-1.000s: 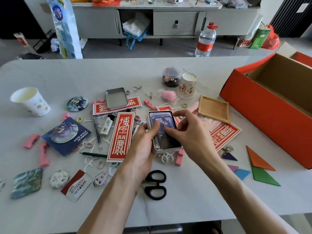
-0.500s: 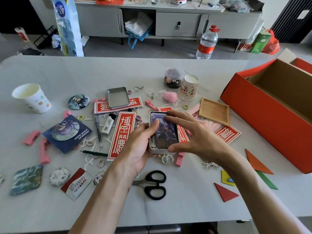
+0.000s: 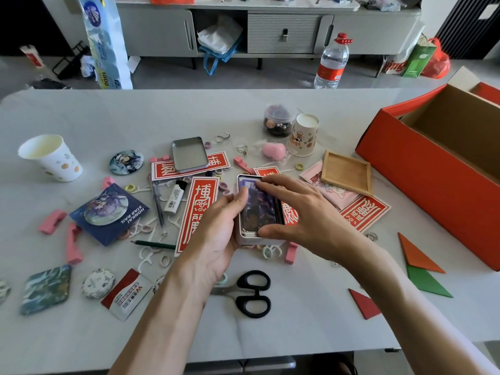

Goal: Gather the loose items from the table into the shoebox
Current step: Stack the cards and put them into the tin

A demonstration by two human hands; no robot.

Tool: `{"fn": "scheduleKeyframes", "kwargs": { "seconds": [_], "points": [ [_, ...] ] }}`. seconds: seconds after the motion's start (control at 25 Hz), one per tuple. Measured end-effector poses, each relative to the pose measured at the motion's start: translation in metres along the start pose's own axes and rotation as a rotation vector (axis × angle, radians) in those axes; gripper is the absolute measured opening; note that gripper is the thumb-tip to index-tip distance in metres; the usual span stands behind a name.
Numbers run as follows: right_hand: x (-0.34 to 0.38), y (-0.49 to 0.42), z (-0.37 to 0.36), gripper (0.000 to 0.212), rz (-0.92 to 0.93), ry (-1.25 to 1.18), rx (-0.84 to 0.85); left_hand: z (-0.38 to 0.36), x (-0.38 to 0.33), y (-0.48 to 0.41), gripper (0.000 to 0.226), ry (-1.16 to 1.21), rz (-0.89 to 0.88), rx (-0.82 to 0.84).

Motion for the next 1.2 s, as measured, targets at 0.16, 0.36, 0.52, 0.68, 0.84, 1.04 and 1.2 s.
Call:
{"fn": "scheduleKeyframes", "kwargs": {
  "seconds": [0.16,0.36,0.52,0.68,0.84,1.04,1.2],
  "points": [
    [0.007,-0.001,-0.004,0.081,0.013,0.108,0.010,0.004,-0.002,0.000,0.030,0.024,-0.014,-0.011],
    [0.012,-0.001,-0.006,0.081,-0.012,0.062,0.033,0.005,0.000,-0.001,0.019,0.032,-0.019,0.003],
    [0.019,-0.006,-0.004,0.079,0.006,0.071,0.021,0.012,-0.003,-0.002,0.018,0.031,-0.034,-0.029],
    [0.026,-0.004,-0.015,0.074,-0.009,0.029,0.044,0.021,-0.003,0.005,0.031,0.012,-0.038,-0.122],
    [0.043,-0.039,-0.023,0.043,-0.031,-0.343,-0.132,0.057,-0.017,0.011,0.032,0.153,-0.097,-0.314],
    [0.037,-0.163,-0.046,0.016,-0.194,-0.019,-0.191,0.116,-0.032,0.021,0.029,0.378,-0.121,-0.551],
    [0.015,-0.214,-0.077,0.007,-0.318,0.247,-0.099,0.142,-0.040,0.023,0.027,0.377,-0.146,-0.547]
  ]
}}
Point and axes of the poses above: each hand's wrist, its own y-axis away from the middle knuckle, its own z-axis out of the back of the hand, x = y × z, the point moved 6 cm from there along -y, towards the middle knuckle, and after that the axes turned 8 degrees about -y, right-handed, at the moved point
